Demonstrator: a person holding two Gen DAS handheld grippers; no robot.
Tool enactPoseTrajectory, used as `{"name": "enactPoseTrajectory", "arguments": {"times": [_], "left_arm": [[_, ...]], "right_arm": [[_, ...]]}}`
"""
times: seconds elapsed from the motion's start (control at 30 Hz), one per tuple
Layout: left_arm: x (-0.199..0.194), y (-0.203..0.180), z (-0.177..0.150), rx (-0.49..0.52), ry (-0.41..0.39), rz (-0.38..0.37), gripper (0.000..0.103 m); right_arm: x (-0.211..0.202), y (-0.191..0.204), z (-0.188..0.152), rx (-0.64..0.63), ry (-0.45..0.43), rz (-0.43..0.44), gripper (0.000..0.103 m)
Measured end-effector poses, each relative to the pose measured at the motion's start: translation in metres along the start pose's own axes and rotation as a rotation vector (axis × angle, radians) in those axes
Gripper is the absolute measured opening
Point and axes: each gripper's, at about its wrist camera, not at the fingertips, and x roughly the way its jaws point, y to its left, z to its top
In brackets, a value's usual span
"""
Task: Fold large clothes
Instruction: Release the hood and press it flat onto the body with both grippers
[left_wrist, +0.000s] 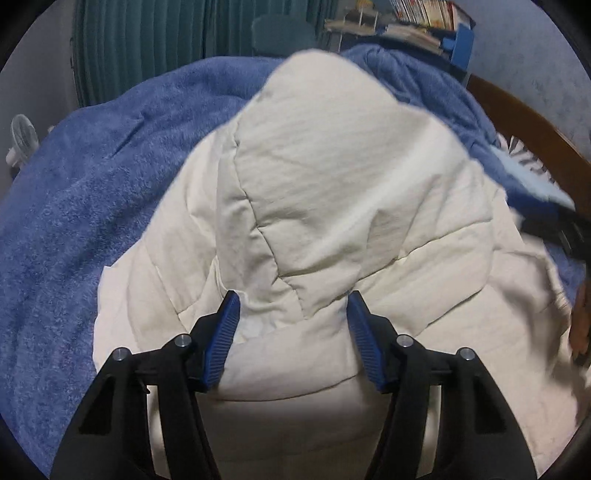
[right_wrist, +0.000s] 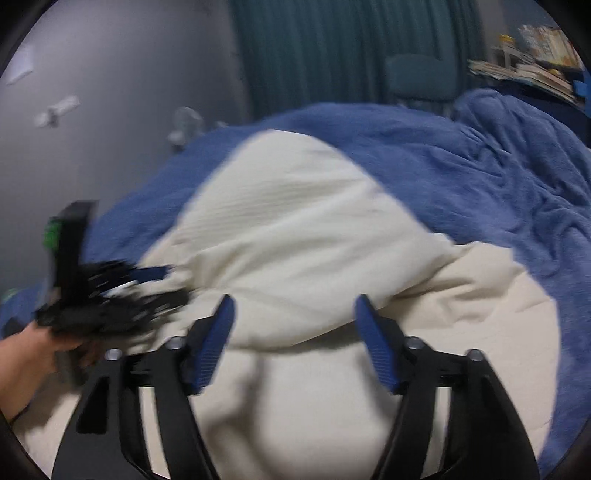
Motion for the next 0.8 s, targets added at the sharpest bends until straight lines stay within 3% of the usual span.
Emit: {"name": "enactPoseTrajectory", "arguments": {"times": [0.1, 0.17, 0.23, 0.3, 0.53, 0.7, 0.8], "left_arm": [[0.007, -0.003, -0.004, 0.031, 0.008, 0.017, 0.058], [0.010, -0.003, -0.006, 0.043, 0.013, 0.012, 0.058], [0.012, 0.001, -0.007, 0.039, 0.019, -0.002, 0.058], [0.016, 0.005, -0.007, 0.016, 0.018, -0.022, 0.058], [0.018, 0.003, -0.011, 0.022, 0.000, -0.003, 0.058], [0.019, 0.003, -0.011, 0.027, -0.005, 0.005, 0.058], [0.020, 0.002, -0.012, 0.033, -0.010, 0.011, 0.058]], "right_arm": [[0.035, -0.015, 0.013, 0.004, 0.082, -0.122, 0.060], [0.057, -0.028, 0.015, 0.030, 0.155, -0.176, 0.067], [0.079, -0.049, 0.006, 0.140, 0.247, -0.156, 0.071], [0.093, -0.057, -0.007, 0.193, 0.278, -0.148, 0.071], [0.066, -0.040, -0.013, 0.152, 0.199, -0.202, 0.071], [0.016, -0.014, -0.023, 0.113, 0.145, -0.158, 0.071], [0.023, -0.005, -0.038, 0.076, 0.200, -0.145, 0.071]]}}
